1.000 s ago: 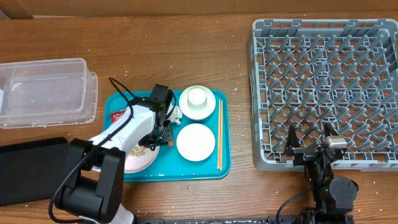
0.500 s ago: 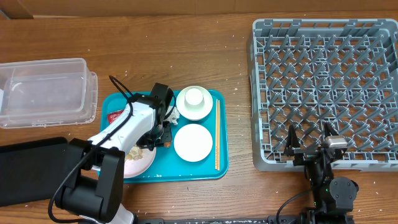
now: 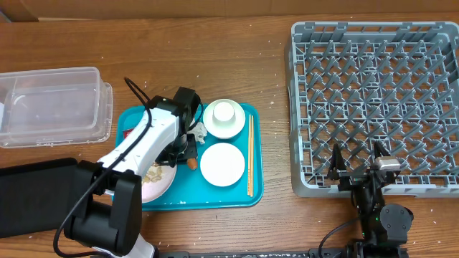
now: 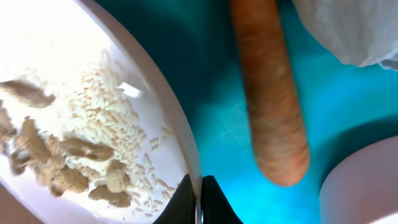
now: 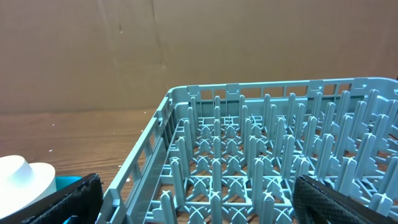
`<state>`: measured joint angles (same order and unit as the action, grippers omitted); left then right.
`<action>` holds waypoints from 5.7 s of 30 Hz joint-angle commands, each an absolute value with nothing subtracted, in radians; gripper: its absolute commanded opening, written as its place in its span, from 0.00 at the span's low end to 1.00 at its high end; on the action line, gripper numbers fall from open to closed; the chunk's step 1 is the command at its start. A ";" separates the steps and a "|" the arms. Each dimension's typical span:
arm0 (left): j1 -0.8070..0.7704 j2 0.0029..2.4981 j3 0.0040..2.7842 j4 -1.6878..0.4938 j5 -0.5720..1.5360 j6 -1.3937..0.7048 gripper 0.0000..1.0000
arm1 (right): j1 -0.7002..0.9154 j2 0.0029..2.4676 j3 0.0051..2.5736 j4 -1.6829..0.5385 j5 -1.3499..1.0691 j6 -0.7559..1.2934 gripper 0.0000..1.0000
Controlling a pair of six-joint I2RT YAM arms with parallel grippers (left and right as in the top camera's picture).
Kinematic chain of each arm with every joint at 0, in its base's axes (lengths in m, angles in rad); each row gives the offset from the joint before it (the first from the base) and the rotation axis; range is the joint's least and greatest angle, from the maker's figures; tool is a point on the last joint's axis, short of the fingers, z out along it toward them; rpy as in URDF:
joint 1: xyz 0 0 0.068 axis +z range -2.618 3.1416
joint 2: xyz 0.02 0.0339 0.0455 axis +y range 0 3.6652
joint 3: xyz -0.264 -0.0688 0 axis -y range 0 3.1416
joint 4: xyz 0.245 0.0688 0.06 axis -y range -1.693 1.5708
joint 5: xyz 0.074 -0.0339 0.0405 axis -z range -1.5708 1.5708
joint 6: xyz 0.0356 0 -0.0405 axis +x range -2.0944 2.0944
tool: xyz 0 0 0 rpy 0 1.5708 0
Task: Sort waste into correct bins and load items into the dishwasher
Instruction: 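Grasp the rim of the white plate with the left gripper, then lift the plate and carry it left over the black tray, then tilt the plate with the left gripper to dump rice onto black tray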
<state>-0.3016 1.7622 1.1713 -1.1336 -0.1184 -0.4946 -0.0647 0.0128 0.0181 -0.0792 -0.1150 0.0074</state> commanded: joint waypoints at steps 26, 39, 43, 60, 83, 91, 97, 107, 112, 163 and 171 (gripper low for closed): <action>-0.224 1.771 1.534 -1.431 -0.380 -0.501 0.04 | -0.061 0.003 0.008 -0.075 -0.106 0.012 1.00; 0.064 1.771 1.761 -1.442 -0.297 -0.447 0.04 | -0.061 0.003 0.008 -0.075 -0.105 0.012 1.00; 0.175 1.772 1.765 -1.390 -0.213 -0.414 0.04 | -0.061 0.003 0.008 -0.075 -0.105 0.012 1.00; 0.596 1.773 1.710 -1.262 -0.001 -0.381 0.04 | -0.061 0.003 0.008 -0.075 -0.106 0.012 1.00; 0.961 1.773 1.588 -1.122 0.576 -0.268 0.04 | -0.061 0.003 0.008 -0.075 -0.105 0.012 1.00; 1.059 1.773 1.588 -1.126 0.765 -0.246 0.05 | -0.061 0.003 0.008 -0.075 -0.106 0.012 1.00; 1.140 1.773 1.588 -1.141 0.805 -0.278 0.05 | -0.061 0.003 0.008 -0.075 -0.106 0.012 1.00; 1.243 1.773 1.588 -1.166 0.921 -0.224 0.07 | -0.061 0.003 0.008 -0.075 -0.106 0.012 1.00; 1.244 1.773 1.588 -1.148 1.066 -0.179 0.09 | -0.061 0.003 0.008 -0.075 -0.105 0.012 1.00; 0.736 1.773 1.362 -1.085 -0.034 -0.472 0.52 | -0.061 0.003 0.008 -0.075 -0.106 0.012 1.00; 0.736 1.773 1.325 -1.008 -0.062 -0.471 0.51 | -0.061 0.003 0.008 -0.075 -0.105 0.012 1.00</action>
